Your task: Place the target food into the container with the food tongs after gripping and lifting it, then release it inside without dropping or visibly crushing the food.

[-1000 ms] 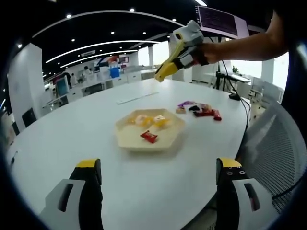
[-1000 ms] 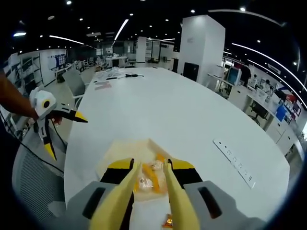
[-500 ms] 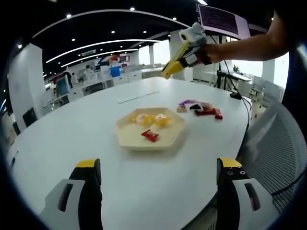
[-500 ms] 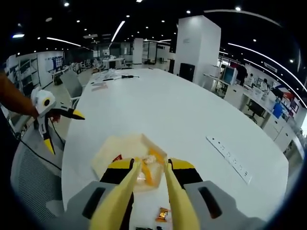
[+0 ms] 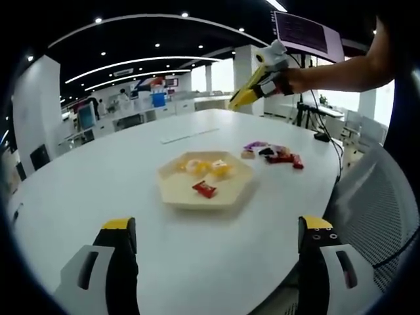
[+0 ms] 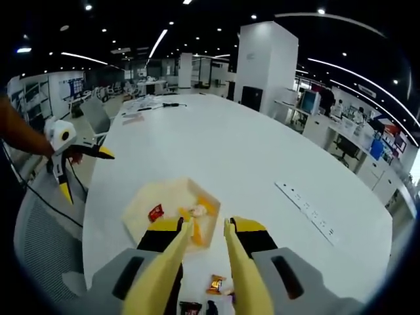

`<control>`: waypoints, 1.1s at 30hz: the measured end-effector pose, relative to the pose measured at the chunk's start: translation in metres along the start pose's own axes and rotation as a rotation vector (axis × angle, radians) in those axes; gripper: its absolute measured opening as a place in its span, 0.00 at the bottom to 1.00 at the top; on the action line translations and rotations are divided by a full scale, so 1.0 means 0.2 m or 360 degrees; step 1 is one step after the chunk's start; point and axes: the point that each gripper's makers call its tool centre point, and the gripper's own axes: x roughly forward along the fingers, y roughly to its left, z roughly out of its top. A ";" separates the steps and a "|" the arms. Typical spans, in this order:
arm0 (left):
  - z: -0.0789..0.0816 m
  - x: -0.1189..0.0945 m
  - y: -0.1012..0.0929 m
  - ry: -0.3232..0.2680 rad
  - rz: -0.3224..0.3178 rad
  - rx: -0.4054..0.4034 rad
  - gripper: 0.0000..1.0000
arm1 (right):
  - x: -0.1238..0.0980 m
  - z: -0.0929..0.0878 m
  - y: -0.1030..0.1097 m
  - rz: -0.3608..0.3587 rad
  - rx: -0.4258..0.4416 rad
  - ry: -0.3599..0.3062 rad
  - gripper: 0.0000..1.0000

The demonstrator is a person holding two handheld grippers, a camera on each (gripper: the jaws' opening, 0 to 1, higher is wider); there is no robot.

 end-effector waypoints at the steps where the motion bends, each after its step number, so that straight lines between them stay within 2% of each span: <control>1: 0.00 0.00 0.00 0.0005 -0.0003 0.0003 0.99 | -0.01 0.00 -0.01 -0.0005 0.0002 -0.0004 0.27; 22: 0.00 0.01 -0.02 0.0010 -0.0022 0.0034 0.99 | -0.11 -0.08 -0.05 -0.0057 0.0016 0.0000 0.28; 33: 0.00 0.01 -0.01 0.0007 -0.0012 0.0045 0.99 | -0.13 -0.08 -0.09 -0.0080 0.0009 -0.0002 0.28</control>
